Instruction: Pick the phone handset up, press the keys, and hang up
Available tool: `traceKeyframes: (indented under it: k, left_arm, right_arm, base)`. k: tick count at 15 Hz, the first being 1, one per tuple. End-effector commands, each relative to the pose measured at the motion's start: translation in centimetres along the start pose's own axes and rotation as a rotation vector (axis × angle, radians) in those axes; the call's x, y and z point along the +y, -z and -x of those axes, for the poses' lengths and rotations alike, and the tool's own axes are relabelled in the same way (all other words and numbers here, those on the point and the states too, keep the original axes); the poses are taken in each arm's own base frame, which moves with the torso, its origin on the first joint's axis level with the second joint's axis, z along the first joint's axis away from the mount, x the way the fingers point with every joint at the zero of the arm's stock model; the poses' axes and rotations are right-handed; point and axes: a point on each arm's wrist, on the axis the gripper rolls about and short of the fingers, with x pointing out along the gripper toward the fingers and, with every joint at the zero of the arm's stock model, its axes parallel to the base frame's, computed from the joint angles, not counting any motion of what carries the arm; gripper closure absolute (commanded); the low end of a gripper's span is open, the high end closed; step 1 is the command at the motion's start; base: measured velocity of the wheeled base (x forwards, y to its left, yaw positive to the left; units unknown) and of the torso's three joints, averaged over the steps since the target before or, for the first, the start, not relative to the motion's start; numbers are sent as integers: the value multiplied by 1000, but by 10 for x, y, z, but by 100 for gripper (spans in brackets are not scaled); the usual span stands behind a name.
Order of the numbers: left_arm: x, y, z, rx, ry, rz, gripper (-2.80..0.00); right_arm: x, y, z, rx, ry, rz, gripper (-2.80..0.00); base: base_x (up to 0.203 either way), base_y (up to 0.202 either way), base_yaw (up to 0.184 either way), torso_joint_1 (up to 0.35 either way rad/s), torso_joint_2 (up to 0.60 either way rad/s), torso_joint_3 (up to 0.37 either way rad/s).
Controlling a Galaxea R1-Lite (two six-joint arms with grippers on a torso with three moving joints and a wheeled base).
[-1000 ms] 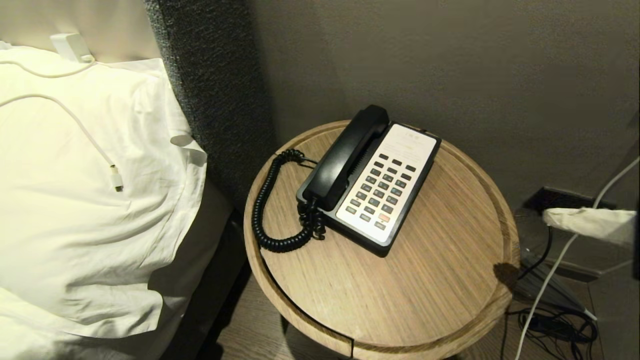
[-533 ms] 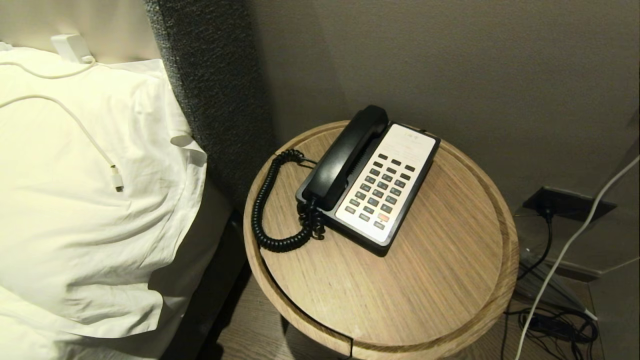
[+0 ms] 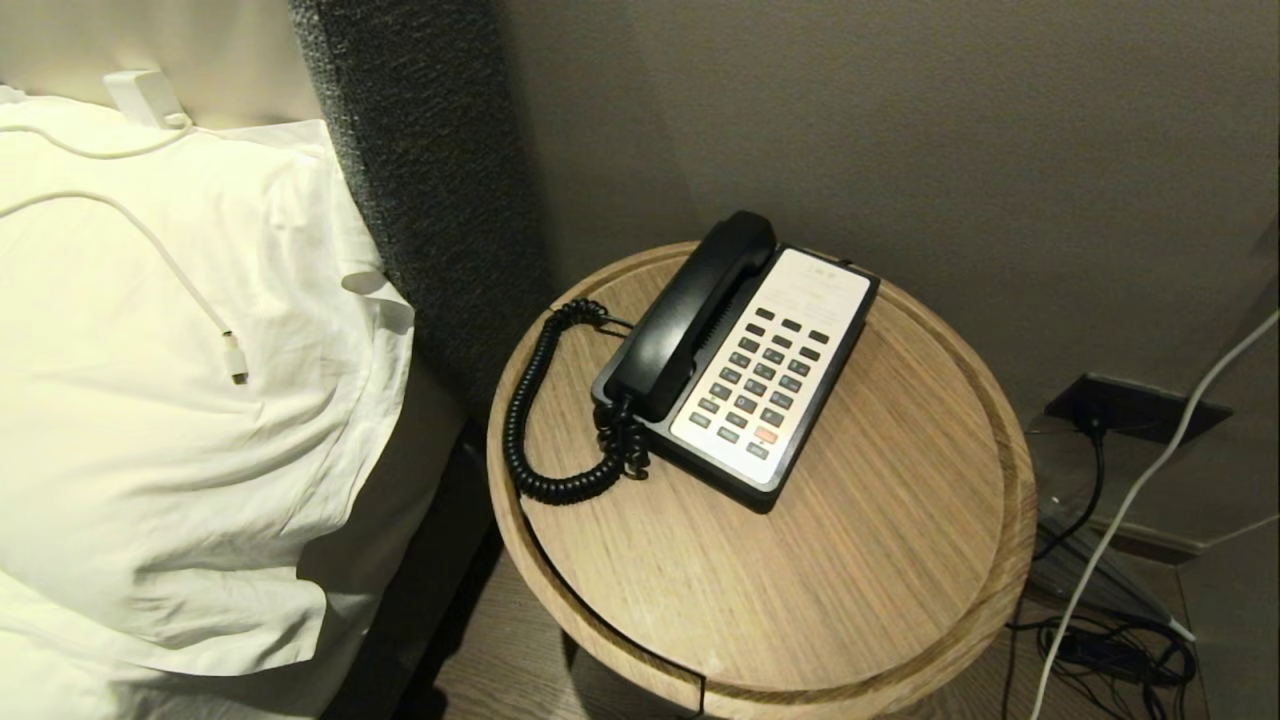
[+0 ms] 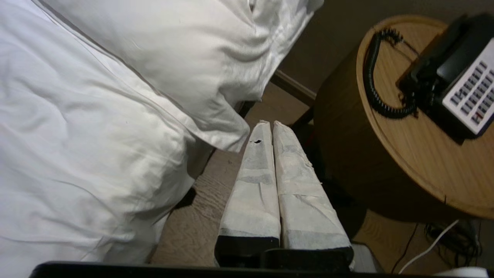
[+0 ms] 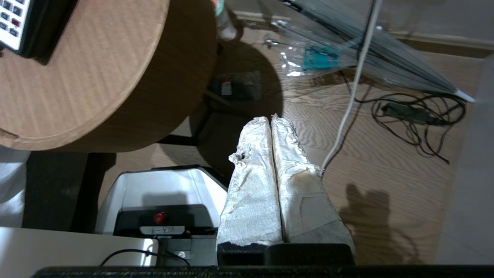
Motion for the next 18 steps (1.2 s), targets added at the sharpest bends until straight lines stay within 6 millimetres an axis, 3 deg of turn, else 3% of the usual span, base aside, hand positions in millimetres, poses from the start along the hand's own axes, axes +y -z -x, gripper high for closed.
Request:
traceKeyframes:
  k: [1, 6, 8, 12, 15, 18]
  left_arm:
    - [5, 22, 2, 12, -1, -47, 0]
    - [16, 65, 5, 11, -17, -93, 0]
    - [22, 84, 2, 31, -27, -108, 0]
    - [23, 87, -2, 47, -30, -109, 0]
    - [23, 89, -3, 55, -30, -109, 0]
    - [23, 90, -5, 57, -33, -106, 0]
  right_arm:
    - [-4, 4, 6, -18, 6, -18, 0]
    - [2, 15, 14, 25, 42, -46, 0]
    - [6, 28, 24, 28, 61, -41, 0]
    - [17, 64, 42, 73, 81, -66, 0]
    - [30, 64, 49, 27, 166, -99, 0]
    - [34, 92, 45, 31, 127, -72, 0]
  base:
    - [0, 0, 0, 0, 0, 0]
    - [0, 0, 0, 0, 0, 0]
    - [0, 0, 0, 0, 0, 0]
    - [0, 0, 0, 0, 0, 0]
    - [0, 0, 0, 0, 0, 0]
    - [0, 0, 0, 0, 0, 0]
